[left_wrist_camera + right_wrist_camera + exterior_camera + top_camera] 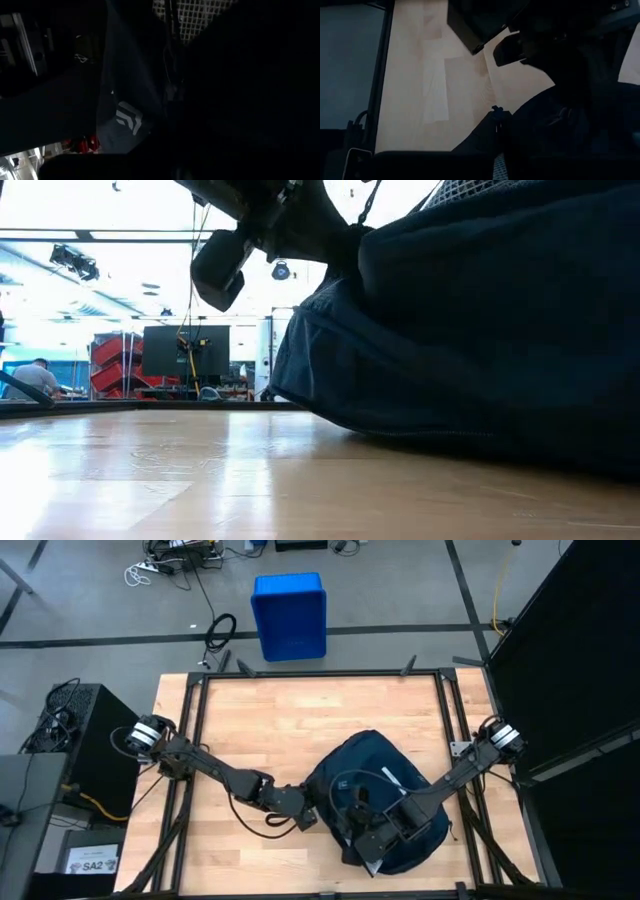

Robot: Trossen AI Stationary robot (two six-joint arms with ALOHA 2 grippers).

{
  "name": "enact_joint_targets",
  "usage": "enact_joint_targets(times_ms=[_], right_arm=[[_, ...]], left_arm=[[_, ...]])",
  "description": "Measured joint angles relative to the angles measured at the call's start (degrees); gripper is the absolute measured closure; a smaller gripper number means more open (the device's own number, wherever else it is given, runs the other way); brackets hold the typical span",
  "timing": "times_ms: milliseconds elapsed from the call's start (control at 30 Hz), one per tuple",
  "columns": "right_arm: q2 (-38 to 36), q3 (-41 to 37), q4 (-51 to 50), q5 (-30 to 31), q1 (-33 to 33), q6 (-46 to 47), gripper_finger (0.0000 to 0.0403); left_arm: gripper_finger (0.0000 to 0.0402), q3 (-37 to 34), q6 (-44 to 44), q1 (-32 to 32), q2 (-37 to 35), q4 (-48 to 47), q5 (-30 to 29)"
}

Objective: Unpack backpack
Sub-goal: Close the dark blue backpack

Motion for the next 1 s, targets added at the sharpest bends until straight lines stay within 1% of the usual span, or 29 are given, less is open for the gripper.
enact_joint_targets(times_ms=[100, 200, 300, 467, 567, 667, 733, 833, 900, 1000], right_arm=[[0.0, 0.0, -0.1, 0.0, 1.1, 1.8, 0.0403], [0.0, 0.0, 1.1, -2.5, 3.3, 3.7, 0.0403], [0.0, 0.0, 1.5, -3.2, 5.8, 4.1, 0.0402], [0.0, 0.0, 2.0, 2.1, 8.4, 6.5, 0.0402], [0.0, 0.0, 2.1, 5.5, 8.7, 5.3, 0.0402], [0.0, 0.0, 2.2, 8.3, 6.6, 1.0, 0.0403], [0.0, 0.0, 2.4, 7.7, 4.5, -1.8, 0.0403], [0.0, 0.0, 3.4, 7.0, 1.0, -3.5, 0.0397], [0.0, 0.0, 5.5, 5.4, -1.3, -3.9, 0.0389], [0.8, 0.0, 8.4, 1.1, -4.0, -7.2, 0.0374]], left_arm=[[0.0402, 0.0, -1.0, 0.1, 0.0, -1.6, -0.1], [0.0401, -0.2, -1.7, 0.9, 0.0, -3.4, -2.9], [0.0401, -0.2, -2.0, 1.9, 0.0, -4.4, -4.3], [0.0401, -0.2, -3.8, 2.8, -0.7, -5.2, -3.5], [0.0401, -0.2, -3.1, 2.5, -1.0, -4.3, -3.2], [0.0401, -0.2, -3.1, 1.9, -1.3, -3.8, -3.0], [0.0401, -0.2, -3.1, 1.5, -1.5, -3.8, -3.0], [0.0401, -0.2, -3.1, 1.4, -1.6, -3.8, -2.9], [0.0401, -0.2, -3.1, 1.4, -1.6, -3.7, -2.8], [0.0401, -0.2, -3.1, 1.4, -1.6, -3.7, -2.8]])
